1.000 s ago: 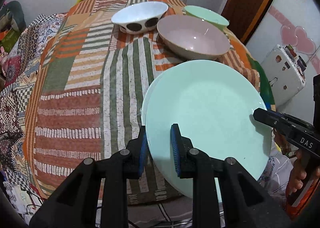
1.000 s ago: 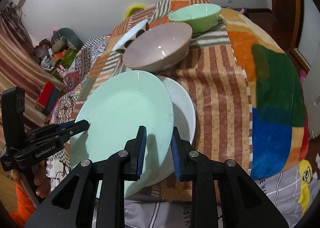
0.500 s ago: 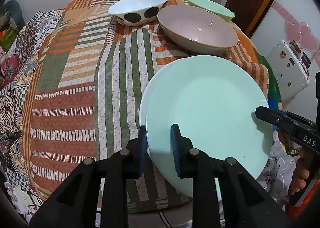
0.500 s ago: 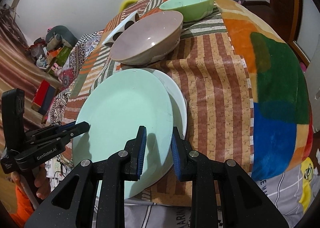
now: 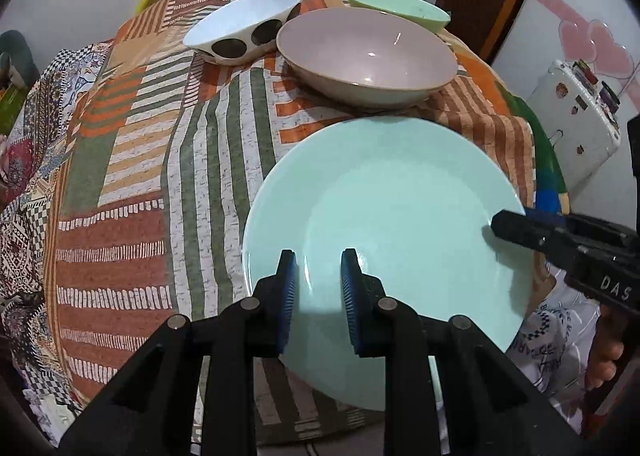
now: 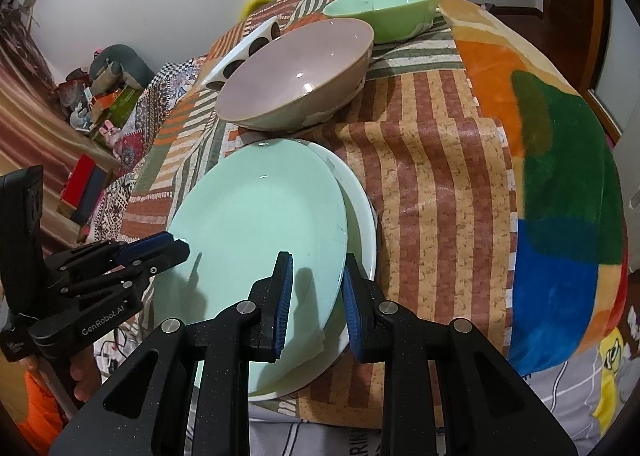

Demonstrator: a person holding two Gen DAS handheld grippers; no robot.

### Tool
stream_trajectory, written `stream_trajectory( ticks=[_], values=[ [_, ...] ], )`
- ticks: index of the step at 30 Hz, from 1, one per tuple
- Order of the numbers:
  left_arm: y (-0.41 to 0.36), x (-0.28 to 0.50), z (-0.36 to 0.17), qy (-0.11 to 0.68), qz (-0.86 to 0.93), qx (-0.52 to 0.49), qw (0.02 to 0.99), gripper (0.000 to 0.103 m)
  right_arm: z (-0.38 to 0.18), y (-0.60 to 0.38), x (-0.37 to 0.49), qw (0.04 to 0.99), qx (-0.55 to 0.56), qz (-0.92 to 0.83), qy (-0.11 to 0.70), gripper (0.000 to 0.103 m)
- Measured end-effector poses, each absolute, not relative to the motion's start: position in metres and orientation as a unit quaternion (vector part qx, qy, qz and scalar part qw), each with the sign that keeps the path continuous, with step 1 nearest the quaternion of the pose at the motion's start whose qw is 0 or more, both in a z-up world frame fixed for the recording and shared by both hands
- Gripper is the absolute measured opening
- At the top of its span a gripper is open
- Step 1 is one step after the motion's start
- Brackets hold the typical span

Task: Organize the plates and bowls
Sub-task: 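Open both tools off the green plate and move to the pink bowl, then close the left tool on the pink bowl rim while the right tool grips it too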

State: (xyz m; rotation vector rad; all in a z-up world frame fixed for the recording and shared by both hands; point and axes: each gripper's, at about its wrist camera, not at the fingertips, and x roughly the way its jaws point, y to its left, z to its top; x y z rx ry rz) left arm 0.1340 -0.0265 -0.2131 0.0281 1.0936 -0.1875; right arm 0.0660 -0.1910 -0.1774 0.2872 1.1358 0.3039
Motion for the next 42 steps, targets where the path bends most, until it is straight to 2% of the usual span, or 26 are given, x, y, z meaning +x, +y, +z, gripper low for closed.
stream_trajectory(
  ticks=[9, 12, 18, 19, 21, 22, 23, 26, 29, 33, 42],
  values=[
    [-0.014, 0.132, -0.198, 0.501, -0.071, 0.007, 0.862, 0.022, -0.156, -0.199, 0.064, 0.849, 0.108, 0.113, 0.504, 0.025],
    [-0.009, 0.131, -0.189, 0.493, -0.068, 0.0, 0.868, 0.023, -0.147, -0.204, 0.063, 0.859, 0.099, 0.108, 0.491, 0.035],
    [-0.002, 0.135, -0.169, 0.472, -0.063, -0.009, 0.879, 0.023, -0.137, -0.211, 0.066, 0.865, 0.1, 0.104, 0.481, 0.038],
    [-0.001, 0.136, -0.165, 0.468, -0.063, -0.009, 0.881, 0.026, -0.136, -0.211, 0.065, 0.866, 0.102, 0.104, 0.479, 0.042],
    [-0.001, 0.139, -0.158, 0.459, -0.06, -0.01, 0.886, 0.039, -0.131, -0.212, 0.067, 0.87, 0.105, 0.102, 0.47, 0.048],
    [0.0, 0.14, -0.154, 0.452, -0.057, -0.012, 0.89, 0.05, -0.128, -0.212, 0.069, 0.873, 0.105, 0.102, 0.466, 0.051],
    [0.001, 0.142, -0.149, 0.444, -0.056, -0.016, 0.894, 0.057, -0.125, -0.212, 0.07, 0.875, 0.105, 0.101, 0.461, 0.051],
    [0.001, 0.15, -0.141, 0.438, -0.054, -0.021, 0.897, 0.063, -0.117, -0.212, 0.077, 0.882, 0.104, 0.103, 0.448, 0.052],
    [0.003, 0.163, -0.137, 0.434, -0.053, -0.032, 0.899, 0.066, -0.11, -0.212, 0.085, 0.888, 0.101, 0.103, 0.436, 0.056],
    [0.002, 0.181, -0.137, 0.434, -0.051, -0.034, 0.899, 0.066, -0.104, -0.213, 0.098, 0.897, 0.104, 0.098, 0.419, 0.067],
    [-0.001, 0.221, -0.146, 0.44, -0.057, -0.036, 0.895, 0.066, -0.106, -0.215, 0.131, 0.899, 0.11, 0.093, 0.415, 0.068]
  ],
)
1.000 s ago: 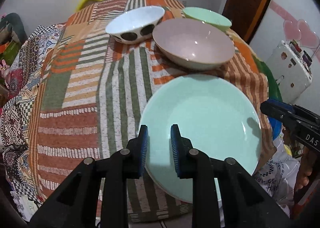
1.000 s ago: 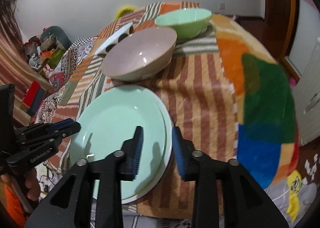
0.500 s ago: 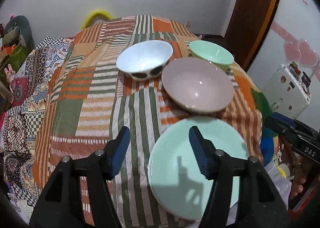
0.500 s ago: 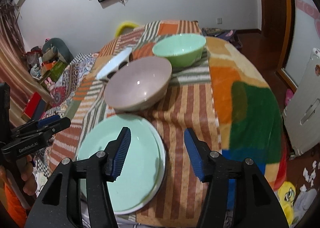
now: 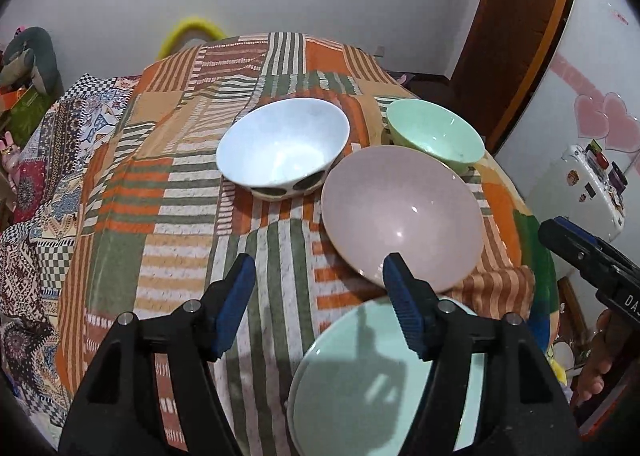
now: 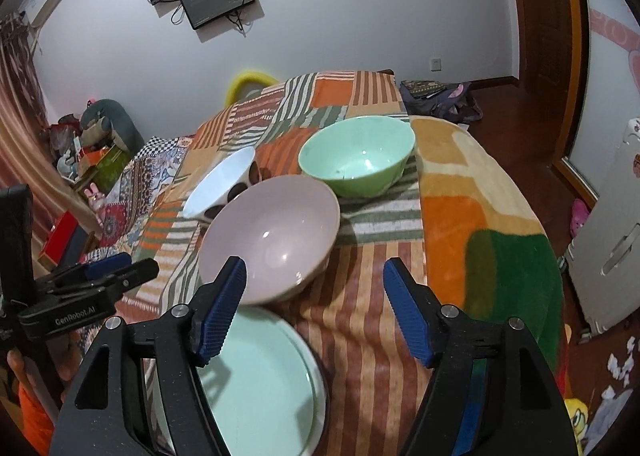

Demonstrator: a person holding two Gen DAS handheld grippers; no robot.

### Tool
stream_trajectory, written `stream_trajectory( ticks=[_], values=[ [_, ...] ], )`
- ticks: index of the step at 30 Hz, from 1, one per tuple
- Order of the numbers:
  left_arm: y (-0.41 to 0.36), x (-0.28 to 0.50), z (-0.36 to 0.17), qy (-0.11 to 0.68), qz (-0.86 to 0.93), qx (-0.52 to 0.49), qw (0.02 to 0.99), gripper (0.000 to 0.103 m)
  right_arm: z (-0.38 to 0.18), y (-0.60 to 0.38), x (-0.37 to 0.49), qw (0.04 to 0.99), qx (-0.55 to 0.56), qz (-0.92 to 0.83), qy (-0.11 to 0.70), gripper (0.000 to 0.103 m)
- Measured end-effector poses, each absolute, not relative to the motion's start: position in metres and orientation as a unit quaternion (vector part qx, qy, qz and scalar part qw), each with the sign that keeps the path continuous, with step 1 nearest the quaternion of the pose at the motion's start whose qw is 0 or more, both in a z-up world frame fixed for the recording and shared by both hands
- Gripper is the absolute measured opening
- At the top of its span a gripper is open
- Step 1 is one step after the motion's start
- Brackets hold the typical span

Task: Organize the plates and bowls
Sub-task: 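Close the left tool on the pink bowl rim while the right tool grips it too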

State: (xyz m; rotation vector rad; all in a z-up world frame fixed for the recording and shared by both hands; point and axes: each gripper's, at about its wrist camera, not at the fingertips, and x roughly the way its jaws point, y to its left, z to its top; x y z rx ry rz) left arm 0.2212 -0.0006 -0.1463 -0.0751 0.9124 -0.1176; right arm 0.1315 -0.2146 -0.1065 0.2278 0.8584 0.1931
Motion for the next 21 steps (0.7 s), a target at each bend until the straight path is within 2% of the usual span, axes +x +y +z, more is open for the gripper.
stream_trajectory(
  ticks=[16, 21],
  values=[
    [-0.011, 0.284, -0.178, 0.454, -0.067, -0.033, 0.888, 0.065, -0.136, -0.207, 0.18, 0.888, 0.106, 0.092, 0.438, 0.068],
    [-0.014, 0.297, -0.191, 0.465, -0.076, -0.036, 0.882, 0.05, -0.148, -0.204, 0.188, 0.882, 0.104, 0.098, 0.45, 0.068]
  ],
)
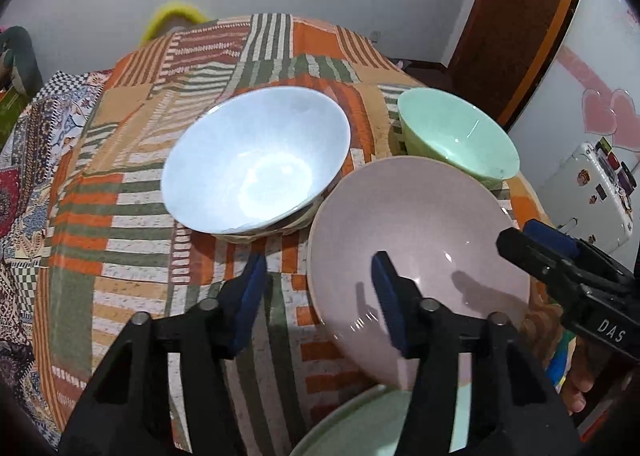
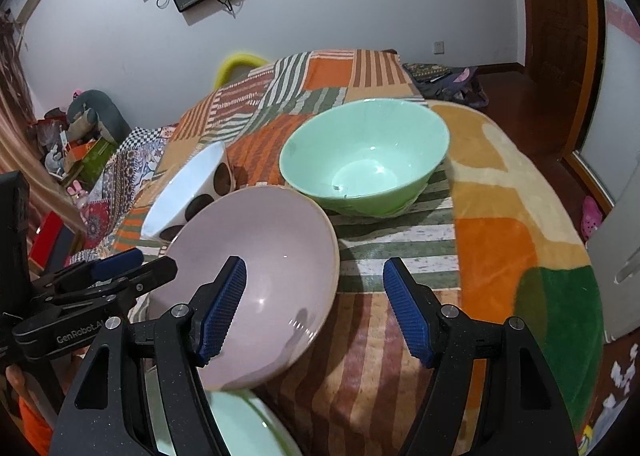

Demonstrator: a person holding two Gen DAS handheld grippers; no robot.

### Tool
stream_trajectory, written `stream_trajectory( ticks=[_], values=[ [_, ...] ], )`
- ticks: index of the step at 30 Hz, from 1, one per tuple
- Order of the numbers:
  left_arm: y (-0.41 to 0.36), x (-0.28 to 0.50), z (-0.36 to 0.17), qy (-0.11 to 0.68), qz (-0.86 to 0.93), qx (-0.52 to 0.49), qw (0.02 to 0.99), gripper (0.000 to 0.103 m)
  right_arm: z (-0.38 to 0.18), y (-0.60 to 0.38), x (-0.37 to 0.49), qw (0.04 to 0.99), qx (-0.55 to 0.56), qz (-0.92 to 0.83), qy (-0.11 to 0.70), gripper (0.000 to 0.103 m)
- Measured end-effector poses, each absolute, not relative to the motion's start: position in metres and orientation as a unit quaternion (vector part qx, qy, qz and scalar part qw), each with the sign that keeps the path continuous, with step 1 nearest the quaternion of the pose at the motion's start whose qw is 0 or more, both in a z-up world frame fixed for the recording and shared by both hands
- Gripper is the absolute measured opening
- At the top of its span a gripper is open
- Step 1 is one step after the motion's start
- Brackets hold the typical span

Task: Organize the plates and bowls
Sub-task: 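Close the left tool on the pink bowl rim while the right tool grips it too, then carry the pink bowl with both tools and lower it onto the green plate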

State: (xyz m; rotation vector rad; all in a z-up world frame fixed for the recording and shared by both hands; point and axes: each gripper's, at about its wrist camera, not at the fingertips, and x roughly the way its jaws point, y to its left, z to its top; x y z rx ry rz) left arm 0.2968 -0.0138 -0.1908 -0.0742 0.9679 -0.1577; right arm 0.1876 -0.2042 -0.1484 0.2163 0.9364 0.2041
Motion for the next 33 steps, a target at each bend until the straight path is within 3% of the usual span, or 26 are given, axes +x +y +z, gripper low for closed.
stream_trajectory(
  ticks=[3, 5, 9, 12, 33],
  values=[
    [-0.015, 0.302, -0.199, 0.472, -0.078, -0.038, 0.877, 0.039, -0.154, -0.203, 0.189, 0.878, 0.104, 0.101, 0.457, 0.067],
    [-0.014, 0.304, -0.204, 0.475, -0.077, -0.041, 0.875, 0.02, -0.158, -0.203, 0.19, 0.875, 0.105, 0.103, 0.461, 0.058],
    [-0.012, 0.307, -0.209, 0.48, -0.091, -0.058, 0.871, 0.013, -0.166, -0.205, 0.192, 0.865, 0.111, 0.115, 0.476, 0.024],
    [-0.014, 0.305, -0.209, 0.477, -0.09, -0.054, 0.872, 0.013, -0.166, -0.207, 0.189, 0.867, 0.103, 0.104, 0.476, 0.015],
    [-0.02, 0.262, -0.176, 0.468, -0.101, -0.041, 0.877, 0.013, -0.136, -0.211, 0.172, 0.867, 0.122, 0.106, 0.472, 0.013]
  ],
)
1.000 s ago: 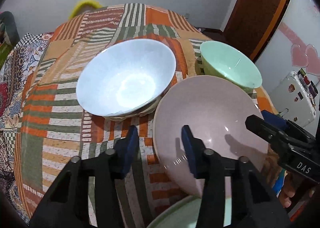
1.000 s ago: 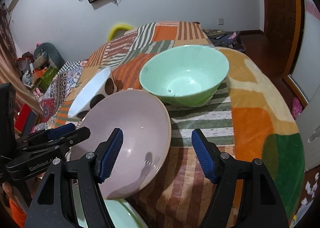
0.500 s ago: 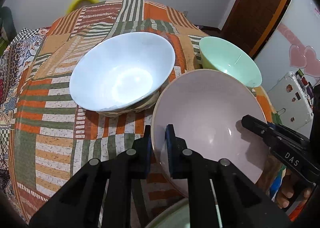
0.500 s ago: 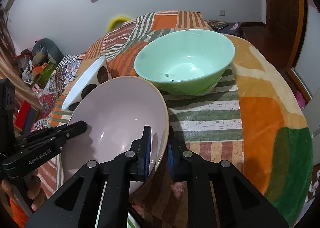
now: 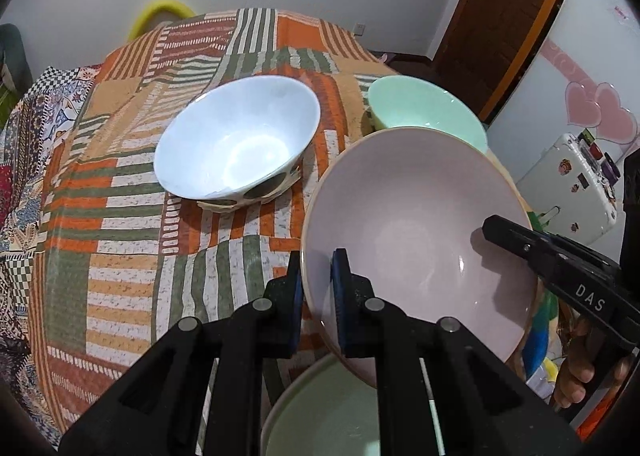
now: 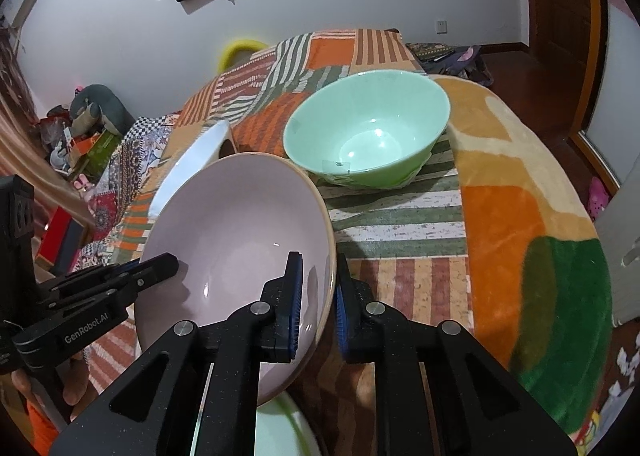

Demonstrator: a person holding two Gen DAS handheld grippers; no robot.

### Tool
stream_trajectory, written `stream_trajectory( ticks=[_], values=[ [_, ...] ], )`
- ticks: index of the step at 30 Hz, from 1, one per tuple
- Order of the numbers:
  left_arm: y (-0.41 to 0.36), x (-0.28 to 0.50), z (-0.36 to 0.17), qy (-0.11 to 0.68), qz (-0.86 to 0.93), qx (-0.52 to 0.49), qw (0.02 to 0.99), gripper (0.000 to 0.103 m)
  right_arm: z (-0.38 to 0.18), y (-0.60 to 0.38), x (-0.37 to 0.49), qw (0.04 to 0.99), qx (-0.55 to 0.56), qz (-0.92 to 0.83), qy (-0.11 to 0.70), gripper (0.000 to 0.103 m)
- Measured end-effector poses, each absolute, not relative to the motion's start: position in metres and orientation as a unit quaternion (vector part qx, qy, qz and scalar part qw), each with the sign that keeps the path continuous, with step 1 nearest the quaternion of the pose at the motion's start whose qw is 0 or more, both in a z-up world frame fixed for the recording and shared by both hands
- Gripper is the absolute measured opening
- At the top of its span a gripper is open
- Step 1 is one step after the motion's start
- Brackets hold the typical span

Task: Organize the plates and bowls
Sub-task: 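Carry the pink bowl with both tools and lower it onto the green plate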

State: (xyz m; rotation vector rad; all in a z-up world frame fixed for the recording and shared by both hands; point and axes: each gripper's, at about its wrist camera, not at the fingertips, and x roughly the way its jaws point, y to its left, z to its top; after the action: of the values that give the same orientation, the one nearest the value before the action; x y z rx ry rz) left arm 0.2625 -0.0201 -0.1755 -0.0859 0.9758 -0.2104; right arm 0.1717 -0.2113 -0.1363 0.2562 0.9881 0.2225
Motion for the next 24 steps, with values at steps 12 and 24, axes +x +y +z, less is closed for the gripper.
stream_trajectory(
  ticks=[12, 24],
  values=[
    [-0.015, 0.217, -0.13, 0.43, -0.104, -0.037, 0.896, 0.013, -0.104, -0.201, 0.15, 0.884, 0.114, 0.117, 0.438, 0.013],
    [0.004, 0.168, -0.103, 0.402, -0.095, -0.033, 0.91, 0.013, -0.085, -0.179, 0.123, 0.893, 0.104, 0.134, 0.417, 0.014]
  ],
)
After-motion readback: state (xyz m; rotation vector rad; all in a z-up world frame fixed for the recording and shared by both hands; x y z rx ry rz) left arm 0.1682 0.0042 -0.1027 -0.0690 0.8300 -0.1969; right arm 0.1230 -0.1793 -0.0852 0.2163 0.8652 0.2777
